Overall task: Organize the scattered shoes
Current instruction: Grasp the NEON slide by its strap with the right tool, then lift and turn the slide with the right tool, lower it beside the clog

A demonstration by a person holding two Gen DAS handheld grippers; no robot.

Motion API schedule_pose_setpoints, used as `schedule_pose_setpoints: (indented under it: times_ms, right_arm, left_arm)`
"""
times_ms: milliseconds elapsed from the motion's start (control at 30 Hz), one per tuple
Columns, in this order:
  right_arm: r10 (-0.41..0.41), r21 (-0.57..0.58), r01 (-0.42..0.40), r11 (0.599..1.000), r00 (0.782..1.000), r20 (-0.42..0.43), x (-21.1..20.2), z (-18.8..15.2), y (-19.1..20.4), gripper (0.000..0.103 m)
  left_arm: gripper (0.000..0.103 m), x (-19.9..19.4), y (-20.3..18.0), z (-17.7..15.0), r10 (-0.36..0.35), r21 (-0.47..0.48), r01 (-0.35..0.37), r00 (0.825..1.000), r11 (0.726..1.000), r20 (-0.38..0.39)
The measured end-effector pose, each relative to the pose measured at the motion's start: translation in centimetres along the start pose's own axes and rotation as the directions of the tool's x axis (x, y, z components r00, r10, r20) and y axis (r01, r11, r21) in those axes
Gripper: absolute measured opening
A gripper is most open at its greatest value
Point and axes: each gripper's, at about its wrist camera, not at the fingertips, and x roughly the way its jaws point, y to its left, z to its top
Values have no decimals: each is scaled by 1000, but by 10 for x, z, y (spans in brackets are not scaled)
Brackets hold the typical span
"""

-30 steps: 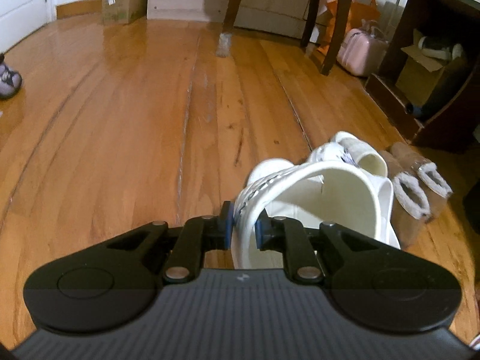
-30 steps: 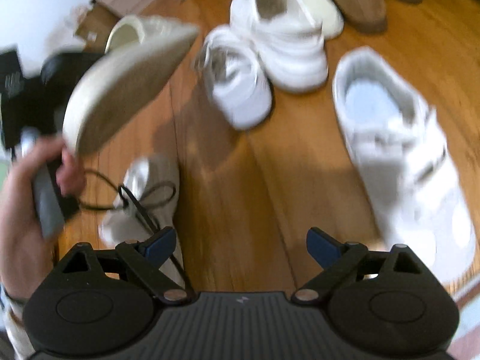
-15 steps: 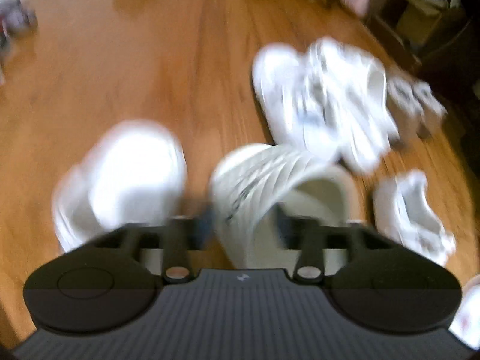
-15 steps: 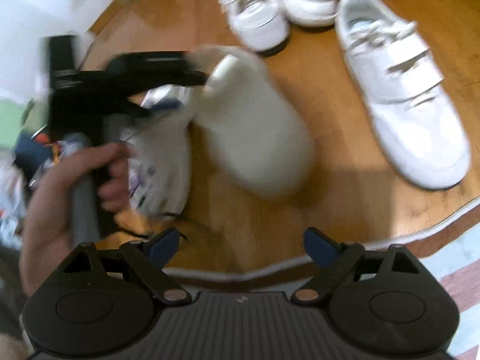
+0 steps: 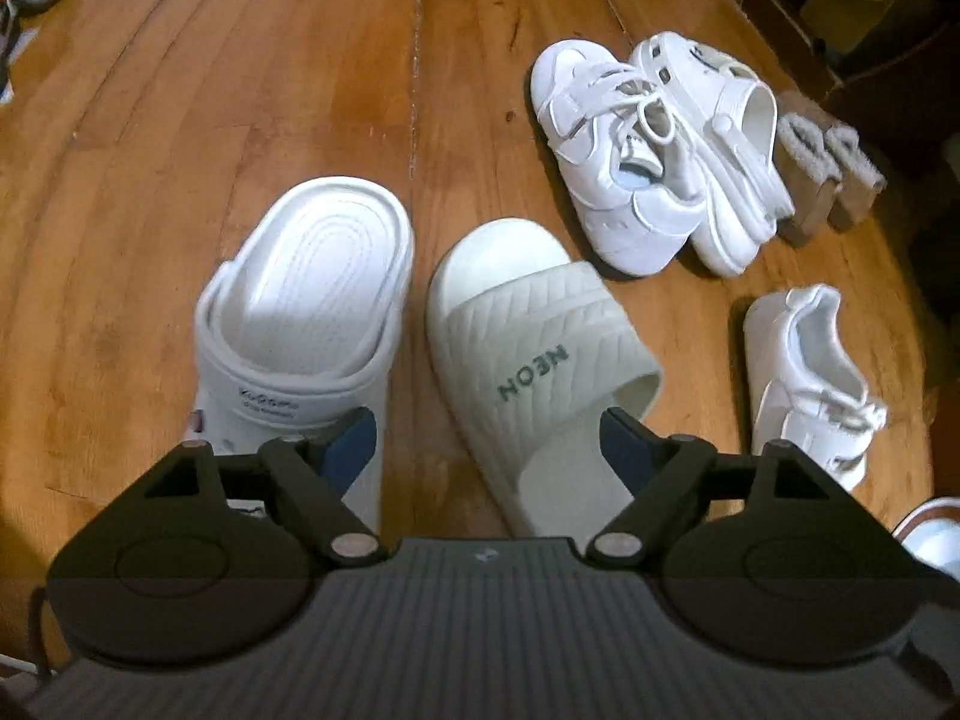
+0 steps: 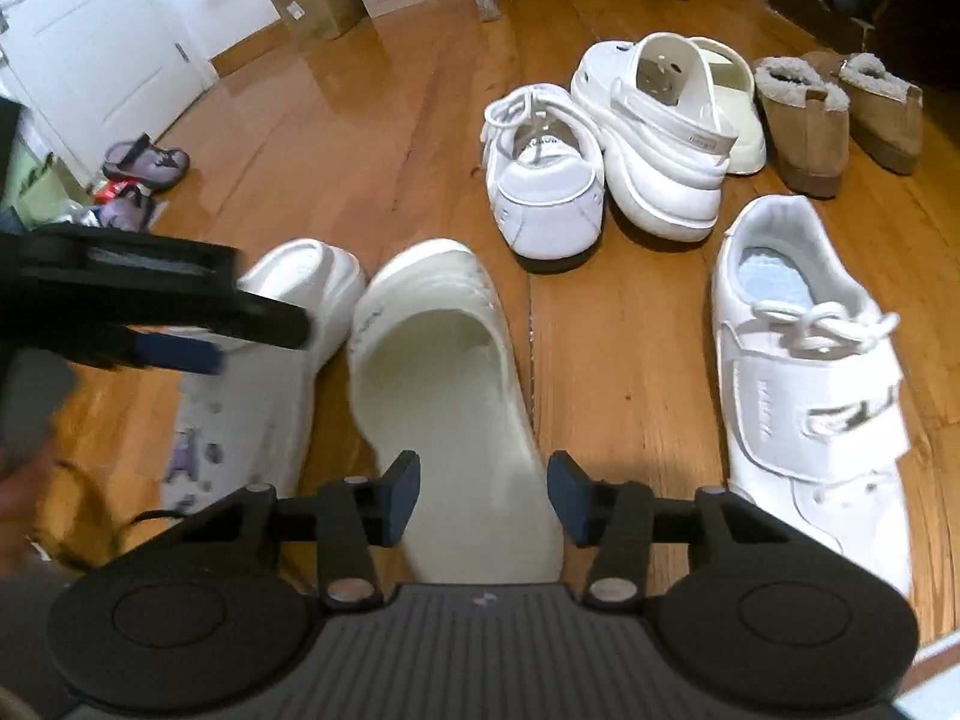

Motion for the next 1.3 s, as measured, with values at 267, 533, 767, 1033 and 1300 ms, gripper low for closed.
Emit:
schedule_pose_setpoints:
  times_ms: [267, 533, 767, 1033, 1300]
  right_arm:
    - [-33, -223, 40, 974, 999, 36, 42, 20, 20, 46]
    - [-24, -278, 35, 960, 999, 44, 69, 42, 29, 46]
    - [26, 76, -21, 997, 997, -72, 82, 56, 3, 15]
    - [139, 434, -105, 895, 989, -47, 45, 26, -37, 13]
    - [142, 672, -127, 730, 989, 32, 12, -10, -65, 13]
  left_arm:
    - [92, -7, 17, 4, -43, -101, 46, 999, 994, 31]
    - [95, -34, 14, 12, 136, -78, -127, 983, 989, 121]
    - [98, -32, 17, 17, 135, -102, -122, 982, 987, 130]
    - [98, -23, 8, 18, 152, -54, -147, 982, 988, 112]
    - [98, -16, 3, 14, 91, -26, -89, 993, 996, 79]
